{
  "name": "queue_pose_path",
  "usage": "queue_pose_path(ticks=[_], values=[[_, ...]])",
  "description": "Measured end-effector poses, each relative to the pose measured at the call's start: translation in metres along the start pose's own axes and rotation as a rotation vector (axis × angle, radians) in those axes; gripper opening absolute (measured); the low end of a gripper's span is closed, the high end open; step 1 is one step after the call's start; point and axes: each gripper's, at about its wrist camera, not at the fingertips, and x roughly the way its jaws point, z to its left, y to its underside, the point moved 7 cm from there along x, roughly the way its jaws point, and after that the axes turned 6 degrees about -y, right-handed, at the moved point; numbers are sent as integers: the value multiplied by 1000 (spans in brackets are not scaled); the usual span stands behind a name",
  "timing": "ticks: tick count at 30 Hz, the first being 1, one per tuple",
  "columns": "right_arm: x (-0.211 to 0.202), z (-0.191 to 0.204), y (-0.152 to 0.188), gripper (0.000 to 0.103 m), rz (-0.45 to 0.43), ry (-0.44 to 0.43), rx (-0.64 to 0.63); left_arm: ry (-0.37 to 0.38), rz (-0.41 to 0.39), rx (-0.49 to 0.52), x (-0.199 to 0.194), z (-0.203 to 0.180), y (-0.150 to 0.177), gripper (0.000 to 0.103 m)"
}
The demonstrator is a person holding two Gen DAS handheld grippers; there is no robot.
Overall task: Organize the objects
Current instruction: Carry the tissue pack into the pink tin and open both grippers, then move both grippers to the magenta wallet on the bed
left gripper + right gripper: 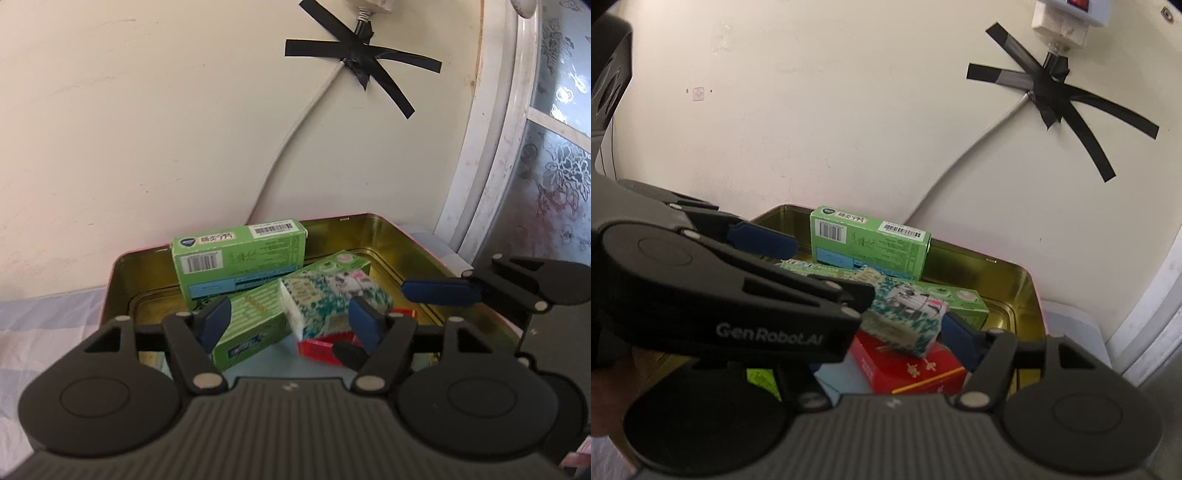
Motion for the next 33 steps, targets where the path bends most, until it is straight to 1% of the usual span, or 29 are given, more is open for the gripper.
queue_pose_path(ticks=[5, 8, 11, 14, 16, 19, 20, 22, 24, 26, 28, 30, 33], values=[[-35, 14, 1, 65, -73, 19, -8, 2, -21, 1, -33, 1, 6, 73], [-65, 24, 3, 65, -114, 23, -7, 6, -63, 33, -65, -3, 12, 73], [-97, 33, 13, 68, -146, 26, 7, 32, -82, 53, -97, -7, 25, 76], [-124, 40, 32, 68, -158, 14, 55, 57, -96, 79, -126, -12, 48, 76], [-144, 48, 48, 68, -175, 21, 91, 72, -95, 104, -145, -12, 68, 76], [-165, 67, 76, 70, -179, 2, 142, 109, -79, 108, -164, 1, 102, 76], [-167, 75, 86, 70, -173, -3, 148, 106, -65, 115, -167, 8, 115, 76], [-160, 91, 103, 70, -132, -38, 165, 68, -36, 135, -168, 24, 138, 76], [-145, 108, 112, 69, -82, -78, 156, 19, 11, 139, -161, 46, 159, 76], [-130, 125, 110, 68, -42, -97, 119, -34, 79, 114, -151, 73, 178, 76], [-118, 144, 106, 68, -13, -125, 75, -94, 121, 88, -143, 101, 192, 76], [-108, 167, 102, 68, 11, -155, 27, -146, 137, 56, -140, 128, 200, 77], [-94, 202, 99, 68, 44, -195, -39, -165, 136, -15, -142, 161, 206, 77]])
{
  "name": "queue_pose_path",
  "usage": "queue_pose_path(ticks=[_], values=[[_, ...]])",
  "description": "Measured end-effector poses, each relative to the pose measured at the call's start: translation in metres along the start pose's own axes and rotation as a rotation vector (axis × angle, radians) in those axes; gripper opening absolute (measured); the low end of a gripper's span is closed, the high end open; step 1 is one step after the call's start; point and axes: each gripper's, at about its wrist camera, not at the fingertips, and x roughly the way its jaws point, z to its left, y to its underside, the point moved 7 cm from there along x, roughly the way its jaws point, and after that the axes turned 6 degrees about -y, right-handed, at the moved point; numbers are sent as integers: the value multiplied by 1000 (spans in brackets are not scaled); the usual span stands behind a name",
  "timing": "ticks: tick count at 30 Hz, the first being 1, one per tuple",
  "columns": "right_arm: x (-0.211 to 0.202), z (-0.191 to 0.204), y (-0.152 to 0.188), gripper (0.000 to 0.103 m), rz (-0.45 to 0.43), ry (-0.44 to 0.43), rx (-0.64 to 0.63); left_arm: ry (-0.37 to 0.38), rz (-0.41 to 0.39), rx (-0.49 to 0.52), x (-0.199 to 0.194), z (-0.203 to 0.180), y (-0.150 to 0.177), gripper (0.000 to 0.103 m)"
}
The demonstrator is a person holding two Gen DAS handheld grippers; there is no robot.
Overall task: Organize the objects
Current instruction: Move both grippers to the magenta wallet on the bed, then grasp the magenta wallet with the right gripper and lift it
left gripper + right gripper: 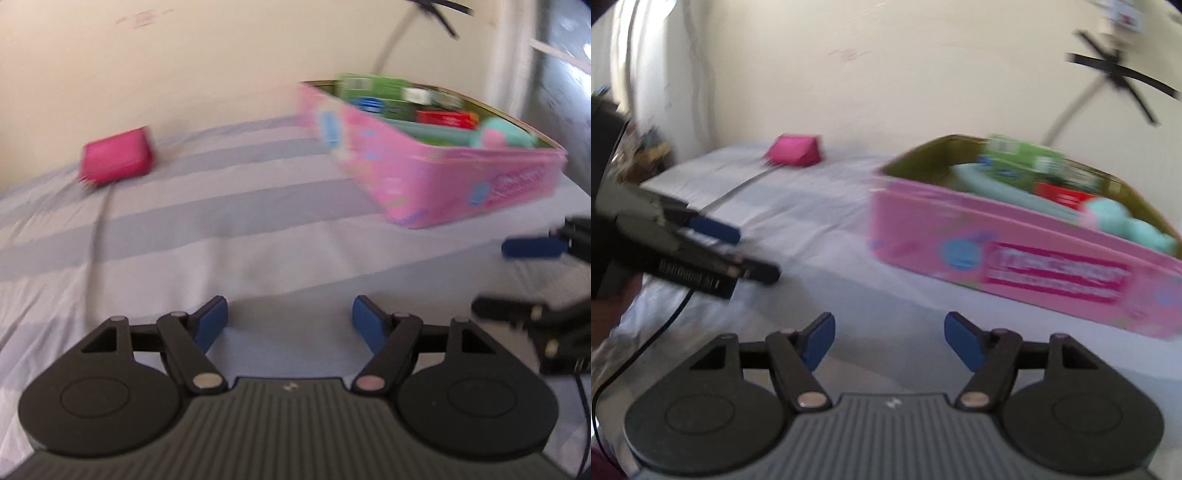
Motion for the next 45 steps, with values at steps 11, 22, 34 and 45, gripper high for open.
queue_pose_path(ticks=[11, 22, 34, 45], values=[[96, 59, -73, 70, 9, -157, 25, -309, -12, -227, 34, 168, -11, 81], [234, 39, -211, 48, -105, -266, 417, -261, -89, -441, 37, 212, -7, 82], [254, 40, -208, 14, -127, -351, 449, -224, -92, -447, 34, 219, 0, 87], [156, 61, -137, 9, -48, -451, 405, -84, -190, -547, 19, 227, 2, 89]])
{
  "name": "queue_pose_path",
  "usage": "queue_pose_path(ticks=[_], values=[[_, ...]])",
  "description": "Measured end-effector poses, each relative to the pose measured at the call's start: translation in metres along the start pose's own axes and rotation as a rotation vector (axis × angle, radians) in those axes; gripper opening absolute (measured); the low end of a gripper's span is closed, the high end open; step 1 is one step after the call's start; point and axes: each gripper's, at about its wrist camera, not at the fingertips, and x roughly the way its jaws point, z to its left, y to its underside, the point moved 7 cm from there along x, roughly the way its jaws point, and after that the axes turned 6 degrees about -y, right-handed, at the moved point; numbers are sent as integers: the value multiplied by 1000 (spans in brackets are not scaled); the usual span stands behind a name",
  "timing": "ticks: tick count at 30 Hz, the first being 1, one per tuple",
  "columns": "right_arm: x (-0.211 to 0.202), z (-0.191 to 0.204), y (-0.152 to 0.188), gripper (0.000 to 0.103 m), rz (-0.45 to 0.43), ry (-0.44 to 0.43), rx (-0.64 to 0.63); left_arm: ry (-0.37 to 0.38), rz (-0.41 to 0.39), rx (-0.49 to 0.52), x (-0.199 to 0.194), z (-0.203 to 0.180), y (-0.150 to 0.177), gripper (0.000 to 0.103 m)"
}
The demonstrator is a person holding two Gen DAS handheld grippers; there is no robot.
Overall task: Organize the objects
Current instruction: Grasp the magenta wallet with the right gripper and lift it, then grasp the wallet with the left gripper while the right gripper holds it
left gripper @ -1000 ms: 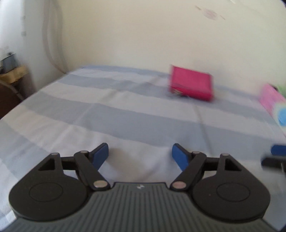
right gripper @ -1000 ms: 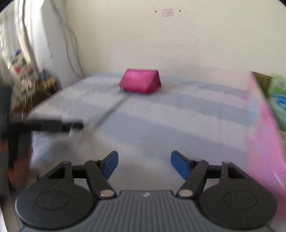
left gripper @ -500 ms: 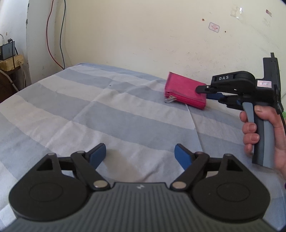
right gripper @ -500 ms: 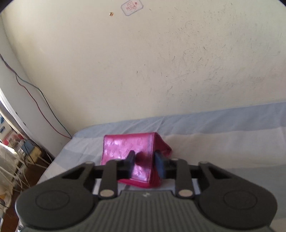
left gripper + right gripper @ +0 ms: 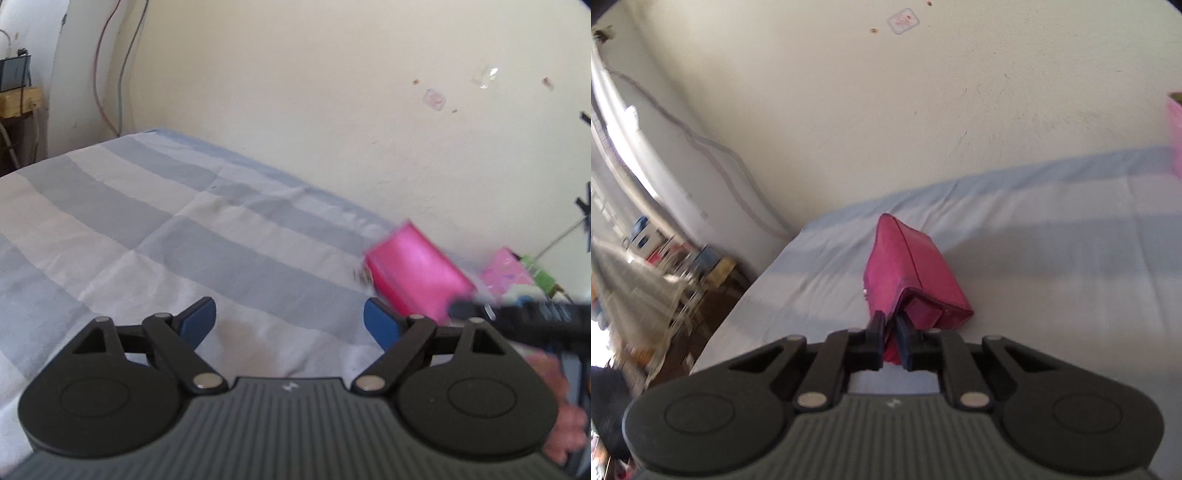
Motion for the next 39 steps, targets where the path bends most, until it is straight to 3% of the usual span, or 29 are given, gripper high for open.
queue_pose_path(ticks=[4, 8, 10, 16, 22, 26, 29, 32, 35, 39], values=[[-55, -2, 28, 8, 21, -9, -25, 91, -27, 131, -10, -30, 7, 89], [-130, -22, 63, 8, 7, 49, -7, 222, -3, 293, -24, -78, 28, 89], [-168, -37, 78, 9, -35, 92, 21, 305, 26, 351, -35, -106, 41, 89], [-256, -76, 107, 17, -177, 222, 93, 461, 65, 460, -56, -187, 70, 89], [-271, -79, 111, 29, -233, 194, 91, 565, 129, 503, -61, -232, 93, 88], [-255, -76, 111, 32, -217, 191, 31, 607, 186, 490, -69, -244, 107, 79], [-243, -79, 111, 32, -194, 181, 20, 598, 232, 497, -64, -251, 118, 57], [-234, -84, 113, 28, -183, 180, 30, 626, 307, 474, -61, -260, 132, 45], [-247, -87, 118, 25, -195, 204, 10, 618, 288, 508, -69, -273, 137, 45], [-278, -97, 127, 23, -225, 233, 35, 644, 323, 528, -73, -299, 151, 45]])
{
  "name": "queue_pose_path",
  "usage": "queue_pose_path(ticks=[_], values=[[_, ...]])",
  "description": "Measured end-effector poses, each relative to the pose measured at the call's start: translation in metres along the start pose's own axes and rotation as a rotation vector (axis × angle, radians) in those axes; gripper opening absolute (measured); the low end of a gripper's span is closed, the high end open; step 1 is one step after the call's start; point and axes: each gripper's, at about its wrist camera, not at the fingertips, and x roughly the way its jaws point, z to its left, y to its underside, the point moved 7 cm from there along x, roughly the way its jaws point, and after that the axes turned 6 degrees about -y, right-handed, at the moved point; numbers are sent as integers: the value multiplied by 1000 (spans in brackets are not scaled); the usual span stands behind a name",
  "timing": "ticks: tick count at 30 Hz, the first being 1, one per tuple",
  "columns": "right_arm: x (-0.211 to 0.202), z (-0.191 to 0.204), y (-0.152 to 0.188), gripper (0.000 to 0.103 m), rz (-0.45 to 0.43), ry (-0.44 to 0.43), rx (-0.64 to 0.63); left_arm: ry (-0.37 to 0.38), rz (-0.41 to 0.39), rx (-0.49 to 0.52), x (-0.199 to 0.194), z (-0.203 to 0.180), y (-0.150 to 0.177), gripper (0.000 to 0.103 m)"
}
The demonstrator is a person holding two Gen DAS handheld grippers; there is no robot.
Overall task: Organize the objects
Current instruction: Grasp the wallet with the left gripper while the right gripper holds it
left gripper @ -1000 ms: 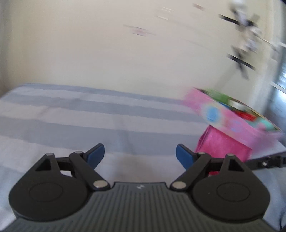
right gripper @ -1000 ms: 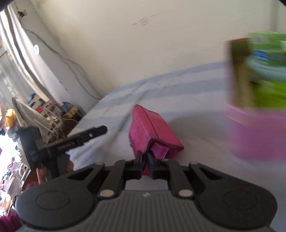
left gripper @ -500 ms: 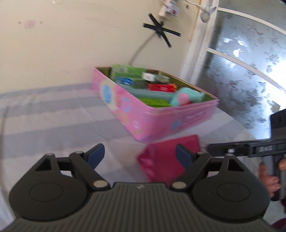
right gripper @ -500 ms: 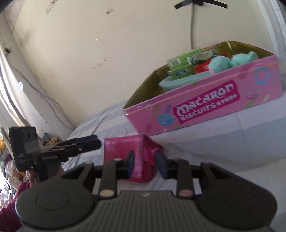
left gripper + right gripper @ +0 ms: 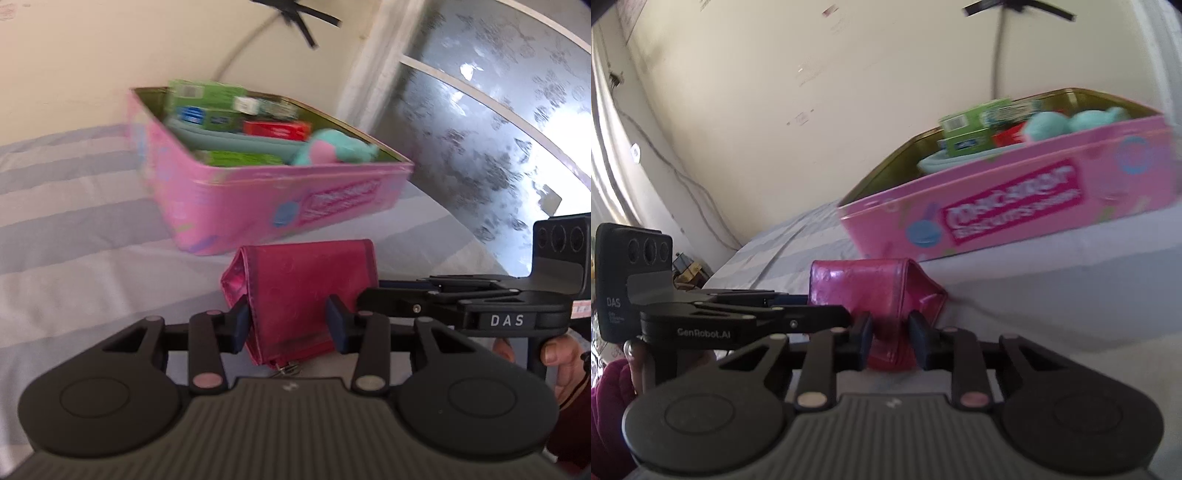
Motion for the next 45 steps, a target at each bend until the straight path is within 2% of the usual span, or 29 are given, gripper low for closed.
queue_pose_path(ticks=[4, 10, 16, 18, 21, 33, 45], values=[[-29, -22, 5, 23, -37, 42, 25, 0, 5, 68, 17, -39, -5, 50], [-69, -53, 9, 23, -100, 100, 66, 19, 18, 163, 42, -89, -15, 50], [-97, -79, 13, 23, -166, 132, 117, 19, 23, 216, 58, -121, -21, 51], [-103, -87, 13, 23, -180, 124, 134, 4, 26, 230, 63, -129, -22, 57], [-103, -91, 13, 23, -187, 118, 140, -19, 18, 237, 67, -135, -22, 62], [-105, -94, 16, 25, -212, 94, 159, -24, 26, 202, 68, -133, -22, 64], [-104, -85, 18, 28, -224, 156, 87, -16, 25, 195, 69, -131, -22, 65]])
